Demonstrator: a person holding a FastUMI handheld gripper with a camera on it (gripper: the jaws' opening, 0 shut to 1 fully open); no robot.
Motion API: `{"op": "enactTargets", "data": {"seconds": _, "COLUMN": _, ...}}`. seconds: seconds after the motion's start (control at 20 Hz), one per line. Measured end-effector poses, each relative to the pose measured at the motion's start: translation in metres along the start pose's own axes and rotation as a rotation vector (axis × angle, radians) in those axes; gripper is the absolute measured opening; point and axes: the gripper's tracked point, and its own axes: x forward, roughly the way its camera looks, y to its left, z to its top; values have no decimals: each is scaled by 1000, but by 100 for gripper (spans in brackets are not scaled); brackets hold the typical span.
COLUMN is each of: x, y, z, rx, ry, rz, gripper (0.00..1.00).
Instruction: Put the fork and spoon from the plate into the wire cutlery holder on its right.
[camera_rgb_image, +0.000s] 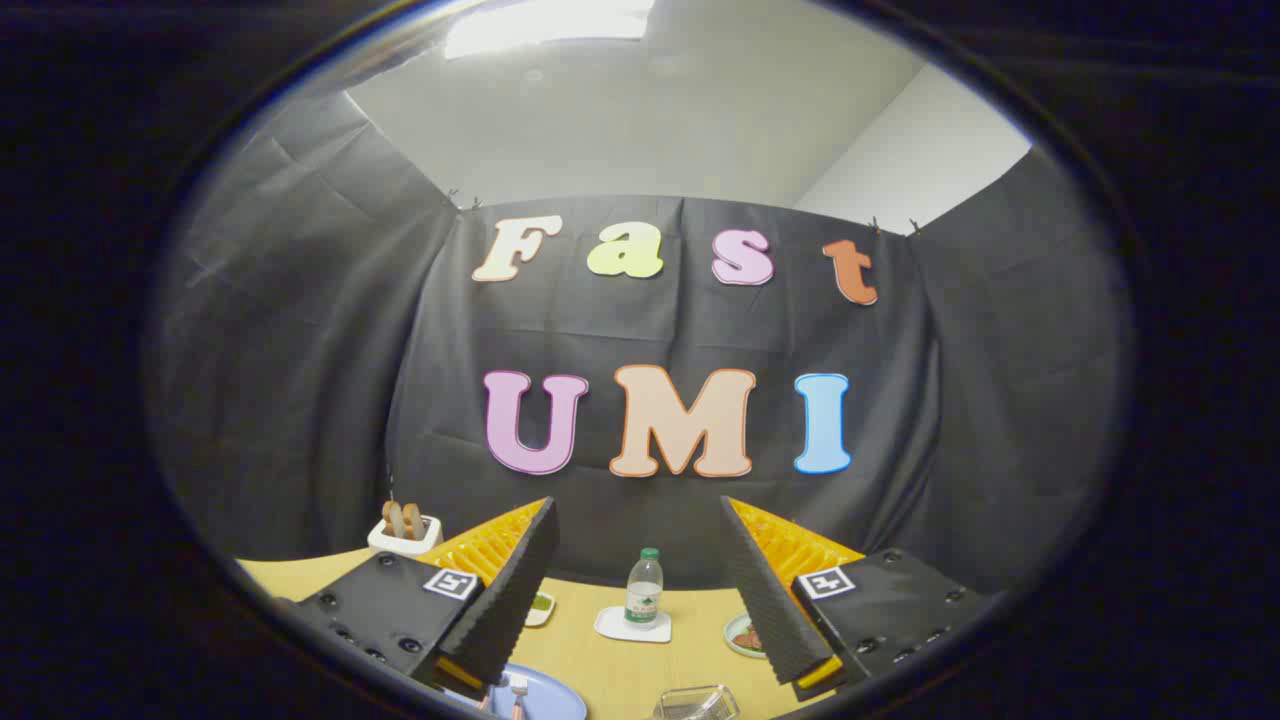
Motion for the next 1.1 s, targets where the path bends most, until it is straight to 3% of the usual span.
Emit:
{"op": "enactTargets", "data": {"seconds": 0.6, "x": -3, "y": 4, "z": -15, "rx": -4, "ry": 16, "rz": -30, "gripper": 99}}
{"op": "enactTargets", "data": {"seconds": 1.1, "x": 0, "y": 32, "z": -29, "rx": -12, "ry": 52, "rz": 27, "gripper": 99}}
